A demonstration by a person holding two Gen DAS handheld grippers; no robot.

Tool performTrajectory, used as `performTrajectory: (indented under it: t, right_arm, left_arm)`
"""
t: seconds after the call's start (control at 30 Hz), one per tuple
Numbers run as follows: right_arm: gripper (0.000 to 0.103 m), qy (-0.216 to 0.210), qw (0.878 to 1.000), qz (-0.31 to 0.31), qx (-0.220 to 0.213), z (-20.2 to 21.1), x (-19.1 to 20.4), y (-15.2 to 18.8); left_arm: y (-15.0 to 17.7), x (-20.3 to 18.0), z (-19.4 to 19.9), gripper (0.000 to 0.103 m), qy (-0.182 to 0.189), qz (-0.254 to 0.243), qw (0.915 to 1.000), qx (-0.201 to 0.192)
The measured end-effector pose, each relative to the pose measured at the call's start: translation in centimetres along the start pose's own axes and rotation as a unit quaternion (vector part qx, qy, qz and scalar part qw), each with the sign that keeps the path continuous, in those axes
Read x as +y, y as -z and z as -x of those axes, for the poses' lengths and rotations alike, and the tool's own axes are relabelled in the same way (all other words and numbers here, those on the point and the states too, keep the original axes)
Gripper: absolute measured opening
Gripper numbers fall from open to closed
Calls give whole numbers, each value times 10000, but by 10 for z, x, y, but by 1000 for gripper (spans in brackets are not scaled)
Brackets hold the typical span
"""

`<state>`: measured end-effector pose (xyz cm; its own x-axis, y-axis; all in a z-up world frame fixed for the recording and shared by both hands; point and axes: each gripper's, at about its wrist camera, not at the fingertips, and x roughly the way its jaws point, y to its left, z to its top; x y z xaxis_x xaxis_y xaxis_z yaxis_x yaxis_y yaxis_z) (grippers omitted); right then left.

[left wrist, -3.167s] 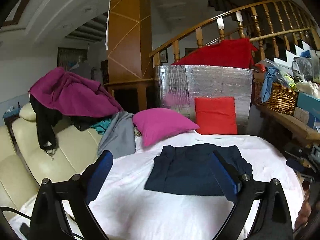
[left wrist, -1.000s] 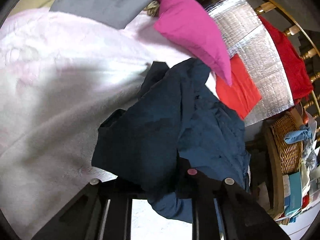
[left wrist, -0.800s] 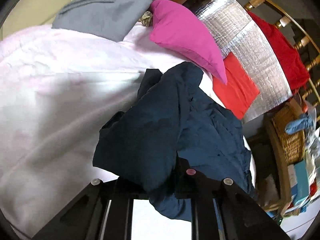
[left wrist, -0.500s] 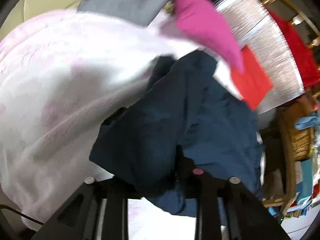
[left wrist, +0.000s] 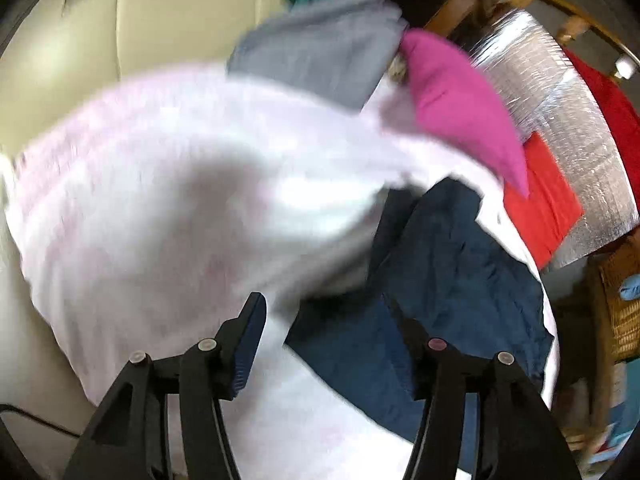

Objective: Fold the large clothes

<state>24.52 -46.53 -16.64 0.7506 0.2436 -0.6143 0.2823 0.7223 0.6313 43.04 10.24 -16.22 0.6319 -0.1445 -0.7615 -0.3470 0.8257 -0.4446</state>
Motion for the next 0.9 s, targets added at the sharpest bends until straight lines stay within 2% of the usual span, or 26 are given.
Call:
performTrajectory:
  t: [0.03,0.07,0.1,0.17,0.27,0.3,0.33,0.37,0.4,0.5,0.63,0.7,0.77,0.8,0.9]
  right_arm:
    - [56,-29,9999,150,1,-6,10,-2]
    - [47,-46,9995,295,40,-16,19,-3]
    - [43,-22,9993,367,70,-23,27,-3]
    - [42,96,9985,517,168,-48,40,-5]
    - [41,342,9973,587,266,-79,41,-9]
    - [41,485,9968,534,339,-91,39,-10]
    - [36,639,9960,471,412,-100,32,-10]
    - [29,769,9947,401,545,-112,25,-9]
    - [29,777,9942,307,670,-120,21,-9]
    - [29,721,9946,109,734,-118,22,-15]
    - [30,441,9979,198,427,-104,41,-31]
    - [31,346,9980,365,371,-112,56,-44]
    - [47,284,9964,547,581,-131,78,-54]
    - [51,242,9957,612,646,-137,86,-54]
    - [52,119,9896,1146,862,-168,133,-55]
  left_arm:
    - [1,-7,1,63,73,-152,9998,-104]
    - [3,-18,0,63,172,-421,9989,-151]
    - [6,-30,-4,63,222,-669,9974,-140]
    - [13,-52,-12,63,219,-1184,9927,-102]
    - [18,-70,-35,63,36,-1599,9870,157]
    - [18,-73,-50,63,-127,-1660,9854,345]
    - [18,-74,-63,63,-306,-1712,9834,518]
    - [16,-71,-74,65,-453,-1739,9813,697]
    - [20,-63,-76,72,-488,-1722,9808,776]
    - [8,-55,-86,74,-327,-1388,9858,892]
    - [-3,-59,-81,74,-174,-1271,9902,550]
    - [-7,-65,-79,74,-102,-1207,9918,420]
    - [-11,-65,-74,74,-75,-1055,9939,308]
    - [-13,-65,-73,74,-95,-970,9950,231]
    - [-21,-60,-74,74,-234,-816,9963,102]
